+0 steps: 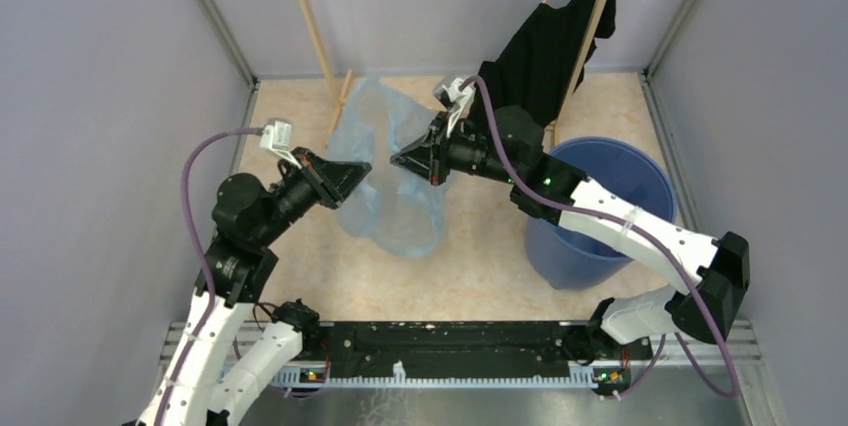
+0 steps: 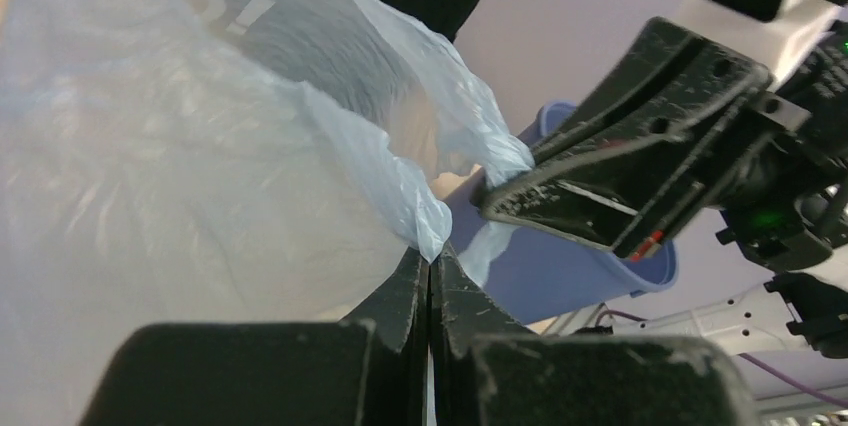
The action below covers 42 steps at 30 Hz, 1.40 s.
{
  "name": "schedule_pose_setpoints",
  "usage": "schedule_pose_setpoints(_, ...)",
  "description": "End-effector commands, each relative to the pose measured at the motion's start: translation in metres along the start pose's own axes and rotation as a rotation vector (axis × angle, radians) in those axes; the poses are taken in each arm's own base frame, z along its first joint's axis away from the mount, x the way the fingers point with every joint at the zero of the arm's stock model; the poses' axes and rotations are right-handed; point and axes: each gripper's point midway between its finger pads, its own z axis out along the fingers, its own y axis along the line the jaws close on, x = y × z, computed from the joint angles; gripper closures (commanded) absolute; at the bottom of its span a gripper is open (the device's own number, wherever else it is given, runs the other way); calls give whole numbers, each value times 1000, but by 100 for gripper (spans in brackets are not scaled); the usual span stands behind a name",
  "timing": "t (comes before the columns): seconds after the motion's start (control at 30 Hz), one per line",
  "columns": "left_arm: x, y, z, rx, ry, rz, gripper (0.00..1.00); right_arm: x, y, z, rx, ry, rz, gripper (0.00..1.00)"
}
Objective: Put the trash bags into the trash bin
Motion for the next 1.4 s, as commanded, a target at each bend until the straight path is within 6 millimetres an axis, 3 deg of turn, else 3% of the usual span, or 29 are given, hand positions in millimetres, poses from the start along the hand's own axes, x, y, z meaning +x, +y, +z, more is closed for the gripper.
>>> schedule_pose_setpoints(0.0, 29, 20, 8, -45, 64, -142, 98, 25, 10, 6, -84, 22, 77, 100)
schedule_pose_setpoints(0.17, 66, 41, 7, -80, 133, -232, 93, 74, 1, 3, -80, 107, 138, 100)
schedule_pose_setpoints(0.37, 95, 56, -2, -128, 213, -259, 79, 105, -9, -1, -52, 166, 162, 100)
schedule_pose_setpoints(0.43, 99, 57, -4, -133, 227, -264, 70, 109, -9, -1, -59, 176, 167, 100)
schedule_pose_setpoints(0.67, 88, 50, 2, -107, 203, -265, 22, 107, -2, 1, -94, 174, 179, 100)
schedule_pose_setpoints(0.77, 89, 56, 10, -131, 217, -280, 13, 107, 0, 1, -101, 175, 180, 100)
schedule_pose_setpoints(0.9, 101, 63, 20, -149, 278, -320, 14, 107, 4, 0, -107, 175, 179, 100)
schedule_pose_setpoints(1.17, 101, 64, 29, -145, 265, -329, 36, 116, 11, 2, -111, 205, 158, 100)
schedule_pose_setpoints(1.37, 97, 63, 30, -147, 270, -294, 28, 115, -1, -2, -29, 201, 117, 100)
